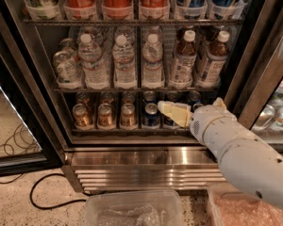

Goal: Pick blue plastic bottle from middle shelf of fridge

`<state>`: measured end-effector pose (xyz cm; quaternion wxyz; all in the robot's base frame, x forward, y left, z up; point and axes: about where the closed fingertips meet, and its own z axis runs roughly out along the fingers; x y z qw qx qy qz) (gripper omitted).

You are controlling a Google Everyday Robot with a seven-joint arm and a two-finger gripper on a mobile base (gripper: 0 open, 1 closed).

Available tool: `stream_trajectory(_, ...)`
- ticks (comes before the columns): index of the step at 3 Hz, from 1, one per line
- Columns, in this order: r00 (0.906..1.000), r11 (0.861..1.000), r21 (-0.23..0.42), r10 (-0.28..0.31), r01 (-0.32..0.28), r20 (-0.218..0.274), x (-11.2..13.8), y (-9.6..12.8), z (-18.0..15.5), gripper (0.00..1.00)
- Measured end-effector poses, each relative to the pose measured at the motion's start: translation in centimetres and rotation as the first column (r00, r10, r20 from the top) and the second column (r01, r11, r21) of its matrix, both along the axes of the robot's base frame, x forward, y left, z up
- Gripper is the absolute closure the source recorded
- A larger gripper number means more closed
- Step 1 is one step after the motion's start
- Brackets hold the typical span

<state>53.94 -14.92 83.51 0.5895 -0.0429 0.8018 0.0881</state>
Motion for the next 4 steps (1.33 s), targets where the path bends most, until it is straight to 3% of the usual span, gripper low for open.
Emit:
stream_trajectory(2, 0.9948, 0.996, 0.021, -0.087, 0.086, 0.054, 3.6, -0.5, -2.4, 0.00)
stream_trajectory(4, 0.9736, 0.982, -0.052, -0.174, 0.184, 0.147, 5.8, -3.0, -1.8, 0.05)
